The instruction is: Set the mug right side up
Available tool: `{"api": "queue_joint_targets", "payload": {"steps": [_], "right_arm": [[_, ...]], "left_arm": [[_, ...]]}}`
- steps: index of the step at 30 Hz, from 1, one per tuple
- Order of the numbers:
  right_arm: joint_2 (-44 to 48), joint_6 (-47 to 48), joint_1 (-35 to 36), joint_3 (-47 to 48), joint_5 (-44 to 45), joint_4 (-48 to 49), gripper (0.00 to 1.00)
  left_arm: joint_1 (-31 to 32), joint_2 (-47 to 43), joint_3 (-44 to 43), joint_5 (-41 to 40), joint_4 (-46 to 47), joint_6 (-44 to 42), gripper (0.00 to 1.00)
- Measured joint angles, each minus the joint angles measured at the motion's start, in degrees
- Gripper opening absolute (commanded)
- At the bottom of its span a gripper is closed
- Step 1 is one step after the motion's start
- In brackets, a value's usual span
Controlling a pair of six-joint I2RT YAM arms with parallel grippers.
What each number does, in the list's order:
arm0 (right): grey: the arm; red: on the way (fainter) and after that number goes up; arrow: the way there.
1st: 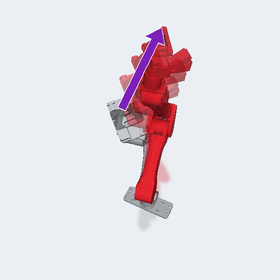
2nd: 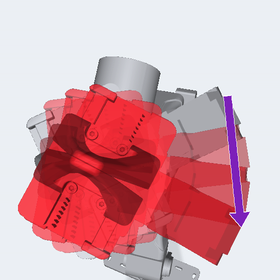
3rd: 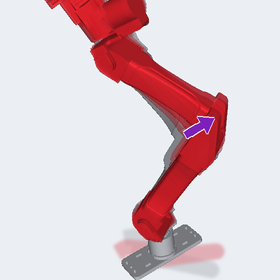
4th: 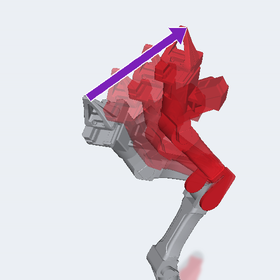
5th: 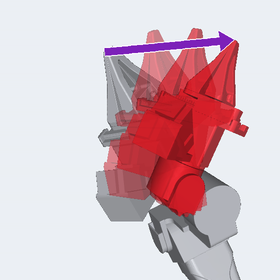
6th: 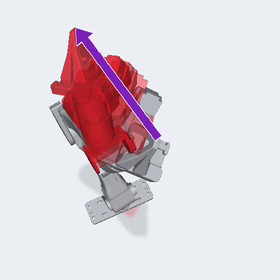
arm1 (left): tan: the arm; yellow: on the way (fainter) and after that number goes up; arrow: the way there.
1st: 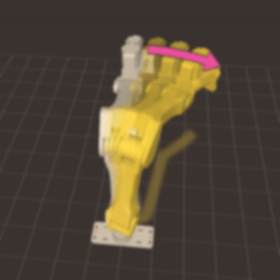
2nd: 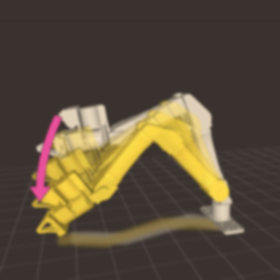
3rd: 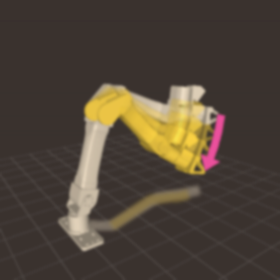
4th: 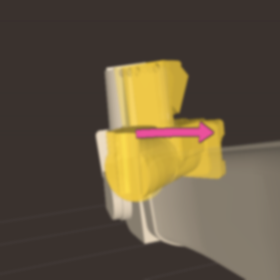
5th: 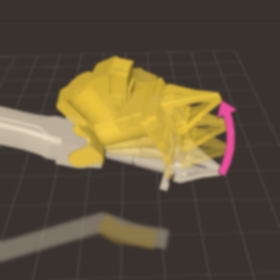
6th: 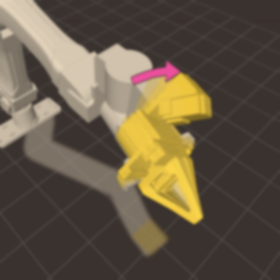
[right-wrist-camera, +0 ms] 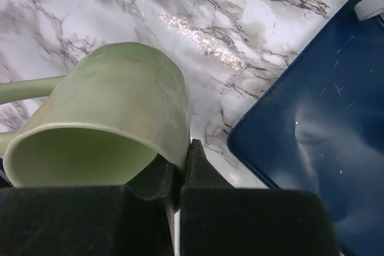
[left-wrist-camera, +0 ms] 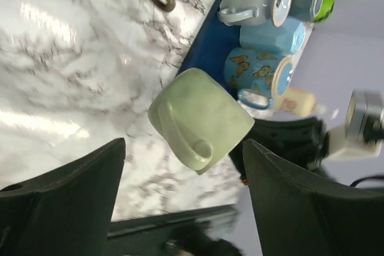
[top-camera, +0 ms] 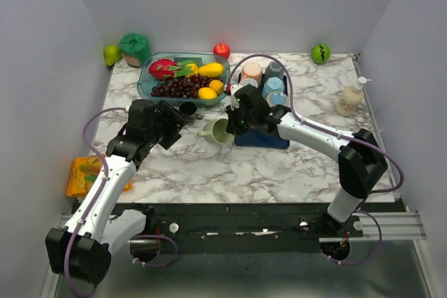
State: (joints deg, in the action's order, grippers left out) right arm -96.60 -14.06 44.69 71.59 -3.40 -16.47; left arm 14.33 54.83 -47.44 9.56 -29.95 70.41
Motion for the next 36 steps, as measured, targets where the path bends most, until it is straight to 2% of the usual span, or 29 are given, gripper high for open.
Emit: {"api": "queue_joint_targets", "payload": {"steps": [6, 12, 19, 27, 33, 36], "right_arm": [[-5.0, 4.7, 0.0, 6.9, 0.3, -10.1, 0.01], [-5.1, 9.4, 0.0, 8.7, -3.5, -16.9, 0.01], [-5.1, 15.3, 0.0, 10.1, -9.0, -23.2, 0.01], [-4.1, 20.9, 0.0, 11.8, -13.2, -30.3, 0.01], [-2.3, 22.3, 0.0, 12.8, -15.6, -31.6, 0.01], [-2.1, 22.5, -0.1, 13.0, -15.3, -32.2, 0.01]], "left_arm": [[3.0, -0.5, 0.1, 3.0, 5.8, -27.2, 0.88], [11.1, -0.5, 0.2, 8.3, 7.6, -45.2, 0.88], [19.4, 1.7, -0.3, 11.2, 5.6, -56.1, 0.83], [27.3, 5.3, -2.1, 8.8, 0.0, -61.8, 0.77], [29.6, 7.3, -3.6, 6.3, -0.7, -63.6, 0.54], [31.1, 8.9, -4.6, 4.2, -1.4, -63.9, 0.31]]}}
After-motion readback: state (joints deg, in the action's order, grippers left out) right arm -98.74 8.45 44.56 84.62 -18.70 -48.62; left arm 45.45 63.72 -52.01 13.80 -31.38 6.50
